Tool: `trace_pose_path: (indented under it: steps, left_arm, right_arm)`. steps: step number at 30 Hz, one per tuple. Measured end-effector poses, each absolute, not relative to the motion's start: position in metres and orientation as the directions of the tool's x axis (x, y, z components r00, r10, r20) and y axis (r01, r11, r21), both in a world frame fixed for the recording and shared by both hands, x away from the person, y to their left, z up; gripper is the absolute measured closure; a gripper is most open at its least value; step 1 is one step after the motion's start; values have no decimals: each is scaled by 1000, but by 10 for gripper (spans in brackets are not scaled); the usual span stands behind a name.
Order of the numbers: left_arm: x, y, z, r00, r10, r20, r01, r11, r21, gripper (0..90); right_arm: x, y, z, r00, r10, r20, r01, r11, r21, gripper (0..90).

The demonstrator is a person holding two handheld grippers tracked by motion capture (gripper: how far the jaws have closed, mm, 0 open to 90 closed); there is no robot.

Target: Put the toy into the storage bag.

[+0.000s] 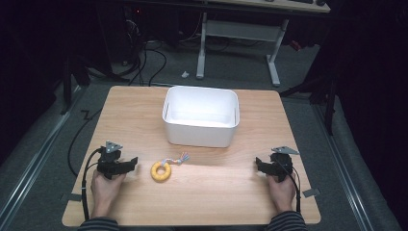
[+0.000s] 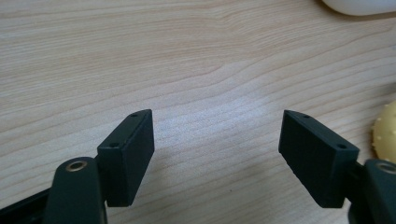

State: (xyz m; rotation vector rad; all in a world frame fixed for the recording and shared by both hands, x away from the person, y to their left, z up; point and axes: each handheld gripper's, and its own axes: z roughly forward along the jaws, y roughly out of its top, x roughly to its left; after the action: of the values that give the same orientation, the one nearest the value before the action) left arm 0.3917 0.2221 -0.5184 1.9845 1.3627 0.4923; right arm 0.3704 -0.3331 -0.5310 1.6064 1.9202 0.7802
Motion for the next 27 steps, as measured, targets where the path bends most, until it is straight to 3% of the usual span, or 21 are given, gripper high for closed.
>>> trace_pose_path:
  steps: [27]
  left_arm:
    - [365,217,-487,482,873,-75,684,-322,654,330]
  right_arm:
    - [370,-332,-531,-182,983,-20,689,142,711,198]
